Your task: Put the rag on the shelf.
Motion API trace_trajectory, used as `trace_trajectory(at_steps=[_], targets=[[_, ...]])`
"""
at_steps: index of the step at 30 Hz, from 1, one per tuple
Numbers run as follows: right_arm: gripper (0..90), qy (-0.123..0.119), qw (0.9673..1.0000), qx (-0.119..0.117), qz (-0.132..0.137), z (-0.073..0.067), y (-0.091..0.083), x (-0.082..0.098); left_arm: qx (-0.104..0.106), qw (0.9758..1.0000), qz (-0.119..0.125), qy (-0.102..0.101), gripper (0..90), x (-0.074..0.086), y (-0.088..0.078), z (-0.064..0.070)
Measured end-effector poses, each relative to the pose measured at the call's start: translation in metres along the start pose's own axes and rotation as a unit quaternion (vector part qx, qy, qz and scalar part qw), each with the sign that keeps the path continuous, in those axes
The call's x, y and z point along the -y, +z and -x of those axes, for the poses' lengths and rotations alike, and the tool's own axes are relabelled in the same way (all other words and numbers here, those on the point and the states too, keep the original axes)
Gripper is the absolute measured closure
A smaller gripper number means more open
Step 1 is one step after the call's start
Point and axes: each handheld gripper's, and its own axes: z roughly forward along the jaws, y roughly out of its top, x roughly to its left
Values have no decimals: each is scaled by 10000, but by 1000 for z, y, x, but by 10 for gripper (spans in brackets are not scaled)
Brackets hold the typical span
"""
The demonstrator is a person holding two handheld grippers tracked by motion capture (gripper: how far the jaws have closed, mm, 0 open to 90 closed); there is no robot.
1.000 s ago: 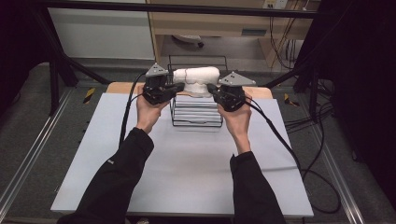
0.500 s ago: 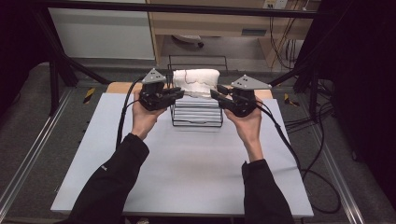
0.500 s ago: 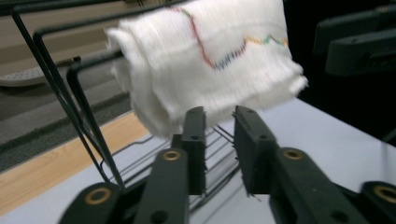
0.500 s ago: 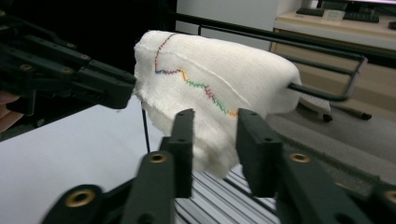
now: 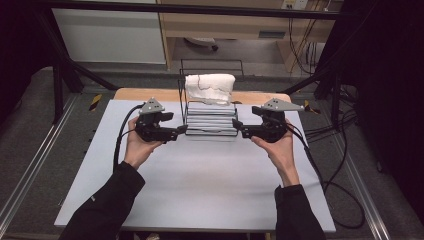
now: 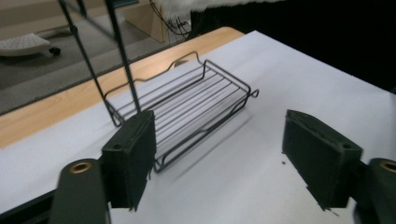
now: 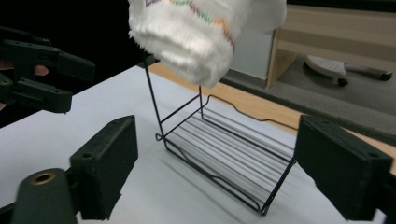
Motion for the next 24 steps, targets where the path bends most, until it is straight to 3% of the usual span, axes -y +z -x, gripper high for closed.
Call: trace_trajectory(at_steps=[4,7,18,24], targets=[[52,-10,9999,-31,-156,1,-2,12,9,9999,-118,-29,112,21,-6,-4],[42,126,9998,-79,-161,2,-4,23,34,9998,-180,-60,75,36,-11,-7],[8,435,9983,-185,-335,11,-15,63,37,9992,-366,-141,54,89,-32,-13],[8,485,9976,-204,-457,15,-22,83,-12,9989,-424,-180,56,114,-43,-17]])
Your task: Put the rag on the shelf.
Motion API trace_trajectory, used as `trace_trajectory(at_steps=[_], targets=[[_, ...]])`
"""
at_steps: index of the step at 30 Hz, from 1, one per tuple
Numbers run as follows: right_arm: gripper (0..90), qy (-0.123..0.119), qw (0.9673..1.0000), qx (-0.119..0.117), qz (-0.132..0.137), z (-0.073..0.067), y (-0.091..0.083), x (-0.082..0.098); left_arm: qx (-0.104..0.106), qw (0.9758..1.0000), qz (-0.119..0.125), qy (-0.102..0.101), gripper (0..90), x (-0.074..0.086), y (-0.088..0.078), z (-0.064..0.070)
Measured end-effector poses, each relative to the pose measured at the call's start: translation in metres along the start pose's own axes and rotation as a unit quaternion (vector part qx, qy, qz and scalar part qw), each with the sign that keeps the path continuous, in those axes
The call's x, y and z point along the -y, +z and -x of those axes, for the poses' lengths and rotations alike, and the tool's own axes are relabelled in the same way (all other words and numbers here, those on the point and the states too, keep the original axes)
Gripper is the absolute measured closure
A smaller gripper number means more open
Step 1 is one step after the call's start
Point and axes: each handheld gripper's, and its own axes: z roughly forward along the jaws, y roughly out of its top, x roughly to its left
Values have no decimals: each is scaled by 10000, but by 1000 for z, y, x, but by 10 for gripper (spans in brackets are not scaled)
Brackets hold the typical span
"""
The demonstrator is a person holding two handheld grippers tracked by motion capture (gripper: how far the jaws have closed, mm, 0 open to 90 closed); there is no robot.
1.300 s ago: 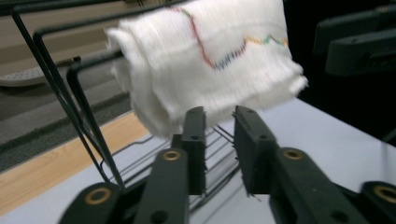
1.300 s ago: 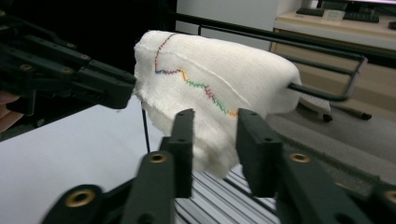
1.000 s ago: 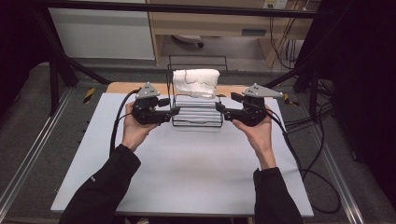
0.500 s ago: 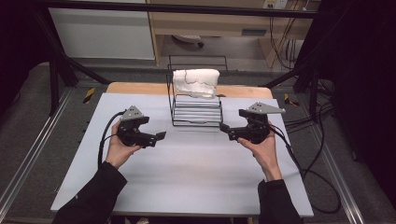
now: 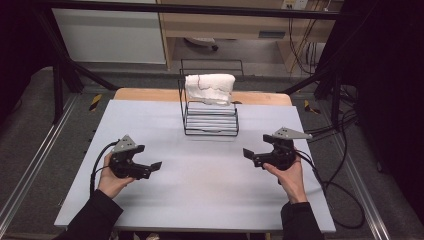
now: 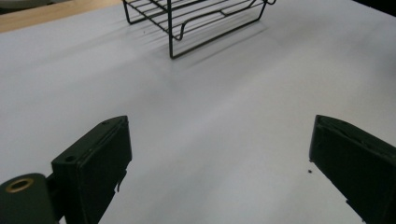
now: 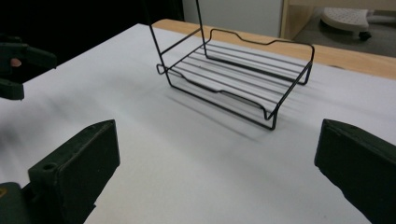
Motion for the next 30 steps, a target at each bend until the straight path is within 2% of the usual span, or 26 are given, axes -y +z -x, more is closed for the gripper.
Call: trace_trajectory(at_steps=[6,8,15,21,26,30], targets=[[7,99,9998,-44,-186,5,-2,26,-77,9998,-88,-161,62,23,-8,-8],[7,120,9995,-55,-289,7,-3,35,-109,9997,-154,-159,64,29,-11,-10],[7,183,9983,-126,-532,13,-8,62,-178,9994,-124,-275,70,43,-22,-17],[7,160,9979,-134,-609,17,-15,75,-216,9993,-95,-305,72,51,-27,-19],[7,-10,9970,-90,-775,18,-17,85,-190,9993,-107,-295,74,55,-27,-19],[7,54,9967,-101,-798,18,-19,87,-167,9993,-157,-290,76,57,-25,-18]])
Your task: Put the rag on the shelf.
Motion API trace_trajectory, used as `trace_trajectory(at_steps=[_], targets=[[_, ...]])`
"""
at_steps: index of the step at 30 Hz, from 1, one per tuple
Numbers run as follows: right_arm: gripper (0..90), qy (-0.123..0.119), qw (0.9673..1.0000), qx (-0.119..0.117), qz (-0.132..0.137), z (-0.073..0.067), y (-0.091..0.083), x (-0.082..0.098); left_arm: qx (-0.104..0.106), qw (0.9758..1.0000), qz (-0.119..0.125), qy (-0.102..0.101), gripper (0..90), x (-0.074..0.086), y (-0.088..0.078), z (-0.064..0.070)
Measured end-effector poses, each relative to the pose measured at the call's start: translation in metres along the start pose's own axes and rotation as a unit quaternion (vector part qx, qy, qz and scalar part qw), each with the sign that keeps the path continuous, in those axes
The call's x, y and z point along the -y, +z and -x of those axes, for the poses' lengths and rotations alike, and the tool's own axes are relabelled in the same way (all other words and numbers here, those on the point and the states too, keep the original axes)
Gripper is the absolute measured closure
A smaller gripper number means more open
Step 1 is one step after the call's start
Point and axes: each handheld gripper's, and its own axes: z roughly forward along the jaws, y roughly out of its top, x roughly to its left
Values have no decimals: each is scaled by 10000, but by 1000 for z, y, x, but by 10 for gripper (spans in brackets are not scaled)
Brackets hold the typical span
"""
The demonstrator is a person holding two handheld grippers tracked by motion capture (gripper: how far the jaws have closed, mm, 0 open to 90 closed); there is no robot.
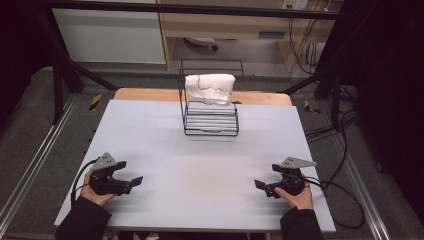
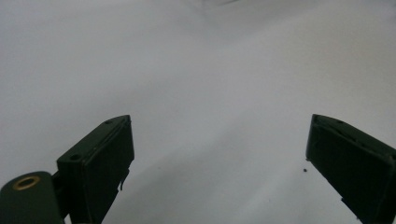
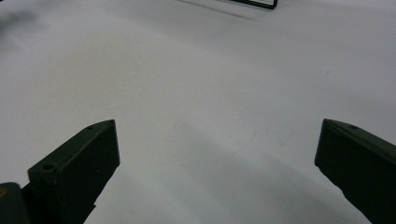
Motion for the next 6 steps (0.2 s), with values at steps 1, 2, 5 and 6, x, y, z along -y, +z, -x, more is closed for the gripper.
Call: trace_trajectory(at_steps=[1,2,5,6], targets=[[7,-22,10000,-13,31,0,0,0,13,10000,3,1,76,0,0,0],[7,8,10000,-27,16,0,-1,0,22,10000,-1,0,76,1,0,0],[7,46,10000,-21,23,0,-1,1,25,10000,-32,19,76,1,0,0],[7,34,10000,-18,18,0,-1,1,22,10000,-35,18,76,1,0,0]])
